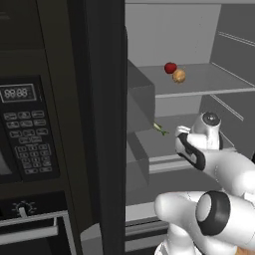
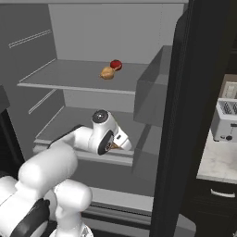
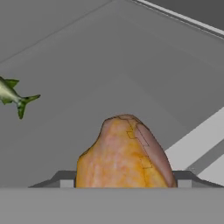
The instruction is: Transport the chicken drumstick and onion to the fridge. Place the chicken drumstick on the rack containing meat and place the onion on the rack containing the vegetable, ensuring meats and vegetables are on different racks.
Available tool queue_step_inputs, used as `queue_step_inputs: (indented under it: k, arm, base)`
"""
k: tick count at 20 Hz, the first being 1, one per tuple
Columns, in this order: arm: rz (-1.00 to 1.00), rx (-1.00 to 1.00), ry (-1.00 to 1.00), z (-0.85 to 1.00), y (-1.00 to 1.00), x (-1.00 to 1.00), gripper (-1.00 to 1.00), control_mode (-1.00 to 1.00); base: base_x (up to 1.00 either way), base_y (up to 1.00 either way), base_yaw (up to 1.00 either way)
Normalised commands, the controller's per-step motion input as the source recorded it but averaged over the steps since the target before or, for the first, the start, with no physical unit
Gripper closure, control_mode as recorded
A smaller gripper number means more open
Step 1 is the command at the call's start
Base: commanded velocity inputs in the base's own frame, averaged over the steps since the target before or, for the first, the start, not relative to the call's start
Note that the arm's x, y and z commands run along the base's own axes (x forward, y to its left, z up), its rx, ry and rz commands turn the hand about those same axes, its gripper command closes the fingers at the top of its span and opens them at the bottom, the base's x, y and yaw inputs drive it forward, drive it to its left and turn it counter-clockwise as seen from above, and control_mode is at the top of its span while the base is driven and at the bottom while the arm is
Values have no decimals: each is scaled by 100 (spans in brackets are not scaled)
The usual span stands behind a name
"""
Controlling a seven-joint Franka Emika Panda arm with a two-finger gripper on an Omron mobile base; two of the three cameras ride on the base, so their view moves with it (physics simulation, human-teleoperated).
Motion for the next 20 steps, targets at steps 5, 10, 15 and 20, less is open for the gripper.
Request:
queue_step_inputs:
  k: [5, 10, 15, 20]
  arm:
    - [1, 1, 0, -18, -13, 31, 100, -100]
    - [5, 1, -3, -26, -14, 42, 100, -100]
    - [3, 0, -1, -7, -18, 54, 100, -100]
    - [0, 0, 0, -10, -8, 41, 100, -100]
  base:
    - [0, 0, 0]
    - [0, 0, 0]
    - [0, 0, 0]
    - [0, 0, 0]
